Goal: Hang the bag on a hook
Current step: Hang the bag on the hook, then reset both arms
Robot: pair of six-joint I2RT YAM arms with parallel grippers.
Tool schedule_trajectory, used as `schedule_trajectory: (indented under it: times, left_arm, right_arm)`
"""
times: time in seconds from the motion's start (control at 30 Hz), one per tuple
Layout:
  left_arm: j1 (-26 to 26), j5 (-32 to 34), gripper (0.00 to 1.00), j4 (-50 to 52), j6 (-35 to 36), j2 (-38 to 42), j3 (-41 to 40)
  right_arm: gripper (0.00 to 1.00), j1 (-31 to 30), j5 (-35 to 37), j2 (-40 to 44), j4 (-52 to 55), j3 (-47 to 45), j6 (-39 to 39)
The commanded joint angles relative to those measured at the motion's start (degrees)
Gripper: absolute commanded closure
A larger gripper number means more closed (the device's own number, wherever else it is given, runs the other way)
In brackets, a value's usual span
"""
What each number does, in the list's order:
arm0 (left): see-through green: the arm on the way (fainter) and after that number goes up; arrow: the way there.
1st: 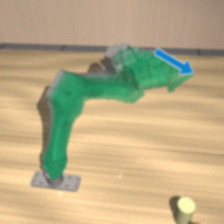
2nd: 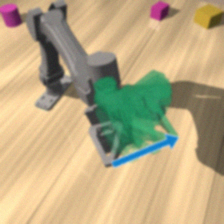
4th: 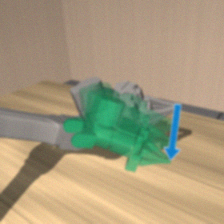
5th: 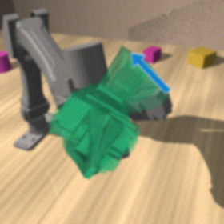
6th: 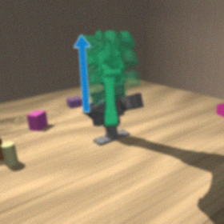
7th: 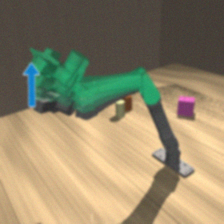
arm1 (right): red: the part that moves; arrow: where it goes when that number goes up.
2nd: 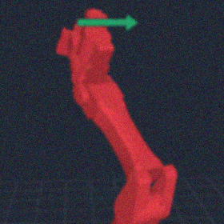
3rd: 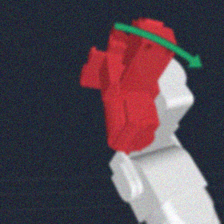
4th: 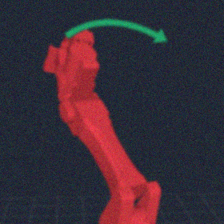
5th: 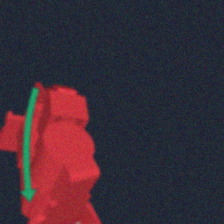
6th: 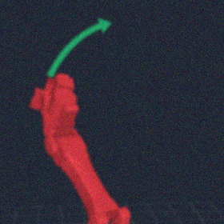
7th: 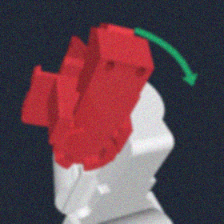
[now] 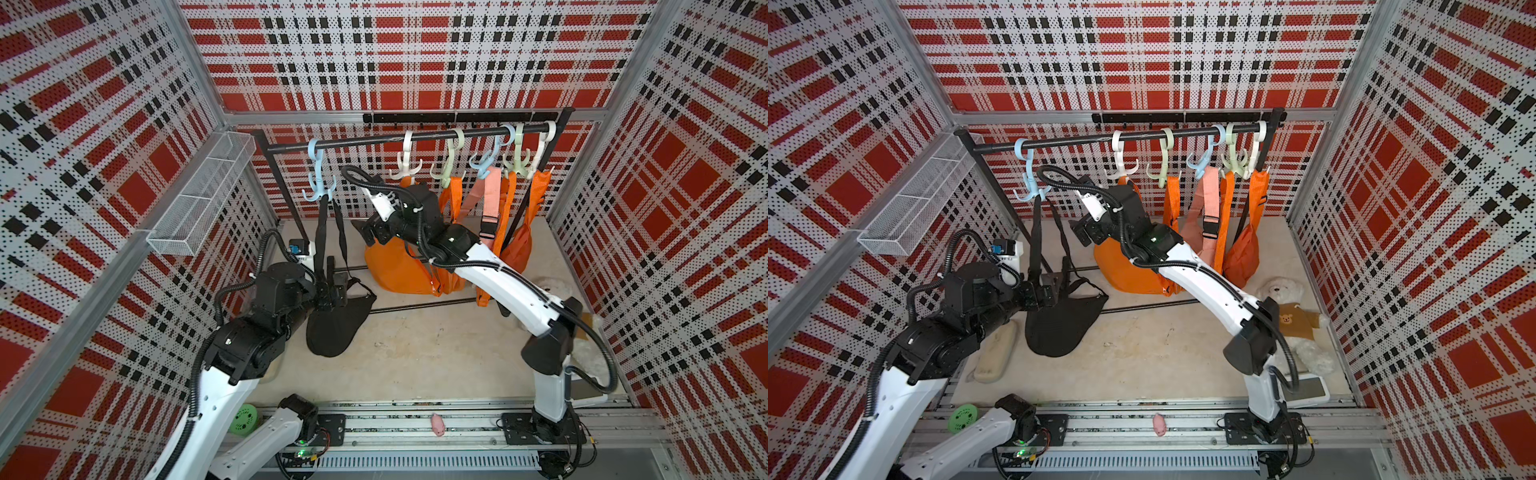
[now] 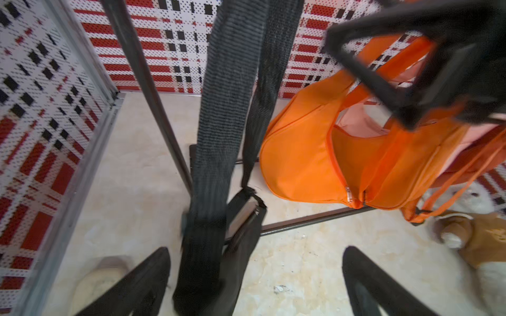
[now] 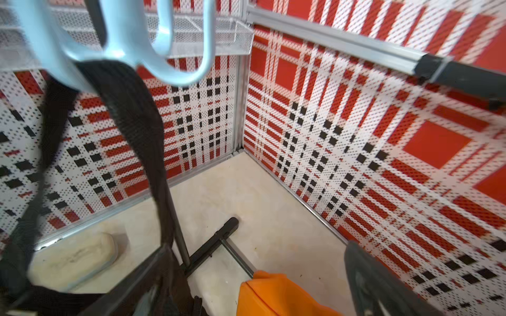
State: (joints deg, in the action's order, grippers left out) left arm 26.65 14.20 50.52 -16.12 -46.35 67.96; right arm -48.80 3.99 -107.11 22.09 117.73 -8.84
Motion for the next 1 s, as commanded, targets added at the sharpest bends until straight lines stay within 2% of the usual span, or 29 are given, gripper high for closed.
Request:
schedule_trajectory:
  times: [0.0,0.13,0.23,0.33,0.37,0.47,0.53,0.57,0.6,0.7,0.77,0.8,0.87,0.9,0.97]
  left_arm:
    - [3.3,8.0,0.01,-4.1,1.6,4.9,-5.1]
    - [7.8,15.2,0.01,-10.1,0.2,8.9,-13.1]
    - [12.2,24.4,0.01,-12.7,0.1,9.4,-18.4]
    - [18.5,38.0,0.01,-21.0,0.5,8.8,-26.9]
    - [19.7,41.3,0.0,-22.7,0.5,8.3,-29.3]
    - [20.7,47.0,0.01,-35.9,3.4,6.0,-38.3]
    - [17.7,44.4,0.01,-46.3,4.6,3.7,-44.5]
    - [15.7,42.8,0.01,-53.6,7.7,2.1,-46.4]
    - [13.7,40.9,0.01,-50.5,5.8,0.6,-44.7]
    - [8.8,39.1,0.01,-68.2,13.6,-4.5,-47.8]
    - [2.0,29.6,0.01,-75.6,14.4,-7.3,-49.1]
    - [-1.4,26.8,0.01,-77.2,13.8,-8.9,-48.9]
    - [-5.7,22.9,0.01,-79.9,14.4,-11.5,-48.6]
    - [-7.1,22.1,0.0,-87.0,18.1,-13.9,-50.4]
    - [-8.8,20.8,0.01,-96.0,22.5,-19.0,-52.8]
  right_arm:
    - [0.0,-0.3,6.1,11.2,-4.4,-11.5,-1.4]
    - [0.0,-0.2,10.8,24.9,-8.4,-30.4,-0.2]
    - [0.0,-0.2,15.9,35.2,-11.3,-45.6,3.4]
    - [0.0,0.4,32.0,45.1,-13.9,-62.8,9.1]
    - [0.0,1.7,35.3,48.0,-15.7,-69.8,9.9]
    - [0.0,8.2,43.6,54.8,-24.6,-88.2,12.4]
    - [0.0,13.5,42.2,56.3,-30.4,-95.5,12.0]
    - [0.0,15.4,43.5,56.4,-33.0,-96.3,11.2]
    - [0.0,17.2,43.3,56.4,-32.2,-95.9,10.5]
    - [0.0,22.3,41.5,52.6,-49.2,-99.6,2.9]
    - [0.0,29.4,33.3,47.6,-55.9,-101.0,6.5]
    - [0.0,32.4,28.9,44.0,-59.7,-101.7,7.1]
    - [0.0,34.2,27.3,35.4,-73.0,-104.0,4.8]
    - [0.0,34.3,27.4,30.1,-80.9,-105.1,2.7]
    - [0.0,32.8,32.5,20.8,-96.1,-105.5,-3.1]
